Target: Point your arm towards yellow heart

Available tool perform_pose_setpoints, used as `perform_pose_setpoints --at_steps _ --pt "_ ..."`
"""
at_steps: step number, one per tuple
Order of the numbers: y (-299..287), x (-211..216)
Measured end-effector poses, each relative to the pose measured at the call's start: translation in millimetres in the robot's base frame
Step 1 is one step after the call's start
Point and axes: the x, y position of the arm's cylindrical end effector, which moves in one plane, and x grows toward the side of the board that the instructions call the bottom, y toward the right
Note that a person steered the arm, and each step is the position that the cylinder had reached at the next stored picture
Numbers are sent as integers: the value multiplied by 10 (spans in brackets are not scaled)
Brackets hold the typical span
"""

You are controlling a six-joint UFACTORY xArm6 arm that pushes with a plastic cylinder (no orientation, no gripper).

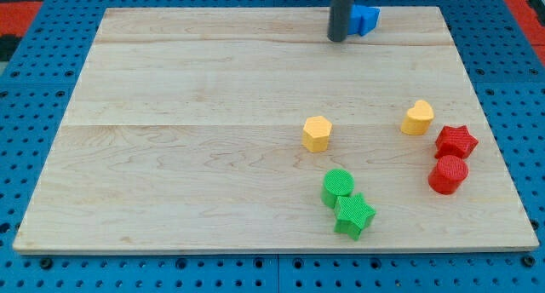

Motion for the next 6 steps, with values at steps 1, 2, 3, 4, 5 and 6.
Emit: perform_pose_setpoints --at_steps 1,2,3,4,5,6 --pt "506 252" --pt "838 622" --pt "1080 896" --pt "1157 1173" --pt "1188 1462" --pt "1174 1612"
